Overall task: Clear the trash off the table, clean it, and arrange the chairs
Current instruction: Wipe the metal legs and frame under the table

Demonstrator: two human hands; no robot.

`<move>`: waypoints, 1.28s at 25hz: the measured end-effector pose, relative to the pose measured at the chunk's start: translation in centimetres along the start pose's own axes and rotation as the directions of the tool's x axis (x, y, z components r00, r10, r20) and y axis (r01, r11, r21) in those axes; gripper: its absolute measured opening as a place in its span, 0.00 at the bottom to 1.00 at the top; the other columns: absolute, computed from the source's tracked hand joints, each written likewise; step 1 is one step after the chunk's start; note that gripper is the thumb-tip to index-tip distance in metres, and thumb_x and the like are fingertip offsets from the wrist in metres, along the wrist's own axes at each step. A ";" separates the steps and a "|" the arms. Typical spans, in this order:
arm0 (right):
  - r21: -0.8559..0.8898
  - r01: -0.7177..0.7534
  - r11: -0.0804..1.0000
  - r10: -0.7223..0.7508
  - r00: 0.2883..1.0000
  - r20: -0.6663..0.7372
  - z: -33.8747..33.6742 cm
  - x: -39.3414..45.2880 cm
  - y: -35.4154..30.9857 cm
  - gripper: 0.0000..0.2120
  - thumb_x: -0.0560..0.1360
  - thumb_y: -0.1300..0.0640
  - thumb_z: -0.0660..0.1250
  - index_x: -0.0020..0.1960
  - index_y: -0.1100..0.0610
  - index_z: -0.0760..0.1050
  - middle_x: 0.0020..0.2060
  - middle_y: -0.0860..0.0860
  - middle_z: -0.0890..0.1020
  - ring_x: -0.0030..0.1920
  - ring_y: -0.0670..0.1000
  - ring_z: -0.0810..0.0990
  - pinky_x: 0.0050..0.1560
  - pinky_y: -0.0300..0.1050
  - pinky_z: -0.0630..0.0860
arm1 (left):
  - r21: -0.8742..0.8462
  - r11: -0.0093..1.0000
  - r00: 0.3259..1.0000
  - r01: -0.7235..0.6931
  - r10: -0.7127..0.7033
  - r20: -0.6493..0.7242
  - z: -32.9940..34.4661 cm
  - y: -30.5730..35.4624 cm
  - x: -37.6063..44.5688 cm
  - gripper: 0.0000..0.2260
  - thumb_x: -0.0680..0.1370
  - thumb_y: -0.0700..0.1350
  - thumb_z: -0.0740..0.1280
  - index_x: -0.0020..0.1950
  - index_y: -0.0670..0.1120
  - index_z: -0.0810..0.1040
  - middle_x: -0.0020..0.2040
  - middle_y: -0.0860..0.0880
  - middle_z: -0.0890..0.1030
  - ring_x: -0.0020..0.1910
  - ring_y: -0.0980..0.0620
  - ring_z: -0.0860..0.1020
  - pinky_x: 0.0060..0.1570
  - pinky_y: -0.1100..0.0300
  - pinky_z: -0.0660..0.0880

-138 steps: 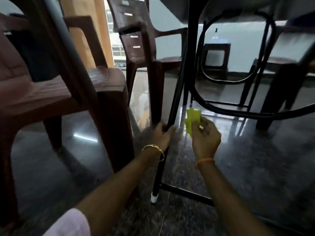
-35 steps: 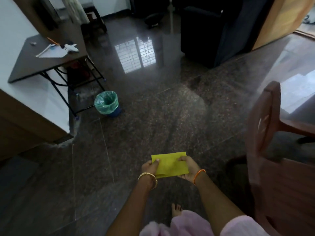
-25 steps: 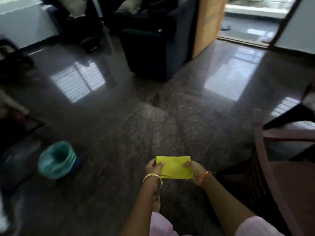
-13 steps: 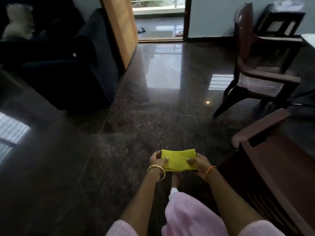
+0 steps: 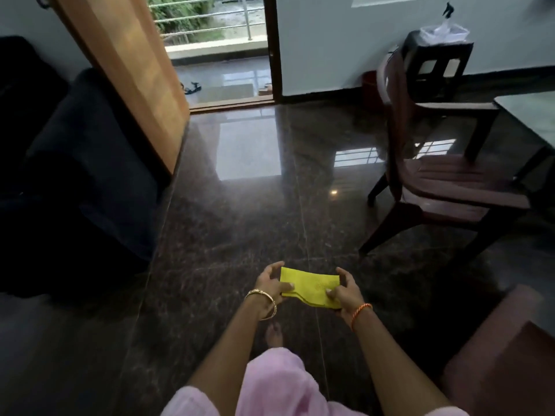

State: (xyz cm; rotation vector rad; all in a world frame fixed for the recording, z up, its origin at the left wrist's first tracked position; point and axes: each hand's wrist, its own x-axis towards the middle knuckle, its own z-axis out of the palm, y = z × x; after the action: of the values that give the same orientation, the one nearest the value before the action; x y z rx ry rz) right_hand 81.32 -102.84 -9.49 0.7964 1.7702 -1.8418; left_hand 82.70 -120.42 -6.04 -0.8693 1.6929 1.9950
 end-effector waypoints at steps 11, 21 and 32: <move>0.082 -0.008 0.997 0.019 0.992 -0.127 8.6 21.9 -23.5 0.19 0.75 0.75 0.56 0.62 0.64 0.76 0.56 0.60 0.77 0.43 0.51 0.74 0.41 0.45 0.71 | 0.259 0.956 0.986 -0.137 0.108 0.125 2.4 24.4 26.0 0.18 0.71 0.22 0.63 0.61 0.28 0.73 0.32 0.47 0.79 0.20 0.63 0.75 0.25 0.72 0.74; 0.297 -0.020 0.955 0.092 0.969 -0.228 12.1 43.6 -43.6 0.14 0.71 0.73 0.59 0.32 0.59 0.76 0.34 0.54 0.76 0.34 0.49 0.71 0.34 0.42 0.66 | 0.441 0.867 0.964 -0.231 0.144 0.222 8.0 44.6 48.1 0.14 0.73 0.23 0.57 0.53 0.27 0.78 0.36 0.48 0.79 0.29 0.54 0.77 0.32 0.67 0.77; 0.346 0.022 0.938 0.025 0.991 -0.131 11.0 63.4 -62.4 0.14 0.71 0.77 0.59 0.55 0.71 0.75 0.38 0.55 0.77 0.37 0.50 0.75 0.30 0.35 0.75 | 0.455 0.850 0.943 -0.265 0.130 0.306 19.9 64.9 71.4 0.11 0.74 0.25 0.60 0.52 0.28 0.78 0.36 0.46 0.79 0.24 0.59 0.79 0.28 0.71 0.77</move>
State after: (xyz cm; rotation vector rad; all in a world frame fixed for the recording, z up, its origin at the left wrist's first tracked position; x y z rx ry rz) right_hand -8.23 -105.69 -7.39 1.0738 1.5351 -2.1795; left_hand -15.76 -121.31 -4.34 -0.2416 2.0536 1.5787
